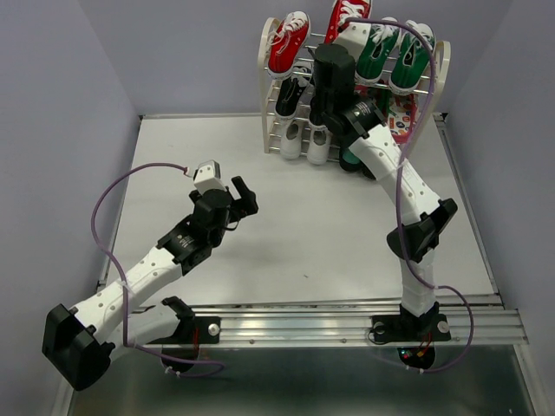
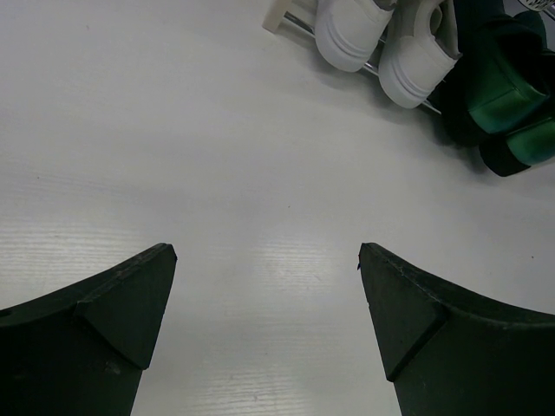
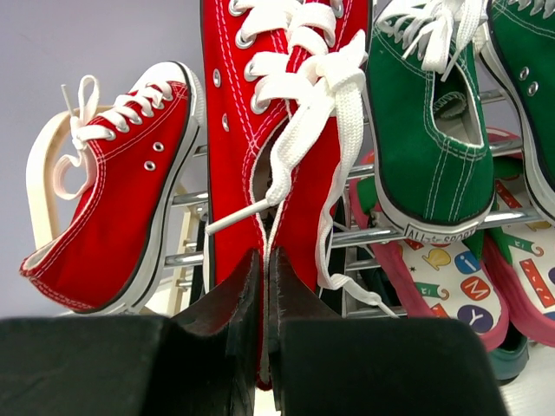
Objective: Place and organize the shoes onto the shoe shelf
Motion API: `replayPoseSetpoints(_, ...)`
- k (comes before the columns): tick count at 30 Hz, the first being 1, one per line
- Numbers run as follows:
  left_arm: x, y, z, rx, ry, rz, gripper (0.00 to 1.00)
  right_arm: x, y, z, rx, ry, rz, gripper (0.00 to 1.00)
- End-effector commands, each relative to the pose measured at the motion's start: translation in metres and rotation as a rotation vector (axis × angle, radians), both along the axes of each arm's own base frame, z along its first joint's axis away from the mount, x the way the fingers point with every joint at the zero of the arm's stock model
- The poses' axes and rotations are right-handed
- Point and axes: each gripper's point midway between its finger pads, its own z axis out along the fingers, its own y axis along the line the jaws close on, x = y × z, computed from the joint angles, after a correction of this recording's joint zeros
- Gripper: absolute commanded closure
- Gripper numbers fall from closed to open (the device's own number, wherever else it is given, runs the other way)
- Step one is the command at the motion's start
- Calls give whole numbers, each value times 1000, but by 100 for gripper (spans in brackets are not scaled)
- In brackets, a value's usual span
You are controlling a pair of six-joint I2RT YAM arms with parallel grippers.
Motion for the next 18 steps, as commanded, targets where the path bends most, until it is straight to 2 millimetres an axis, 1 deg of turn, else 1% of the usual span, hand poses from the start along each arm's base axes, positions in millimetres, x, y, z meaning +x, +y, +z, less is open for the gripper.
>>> replayPoseSetpoints(1,7,-5,21,-31,-56,1,1,-6,-3,59,133,-175,60,99)
replayPoseSetpoints(2,7,-5,21,-29,-56,1,1,-3,-4,56,130,-171,66,99)
replayPoseSetpoints(4,7,-5,21,-27,-55,0,1,0,2,54,120,-166,92,99)
replayPoseSetpoints(5,7,-5,21,-26,-55,-2,1,2,-2,52,119,-164,83,99)
replayPoseSetpoints(8,8,-4,20,-20,-54,1,1,5,1,47,116,-155,89,99)
replayPoseSetpoints(9,8,-5,19,-19,-50,2,1,9,-2,44,119,-151,84,99)
replayPoseSetpoints(12,9,-5,19,-16,-49,1,1,12,-1,40,125,-147,76,99)
replayPoseSetpoints(13,9,-5,18,-14,-48,1,1,15,-6,36,122,-141,61,99)
replayPoseSetpoints(18,11,-6,16,-5,-42,0,1,19,-3,32,124,-138,58,99)
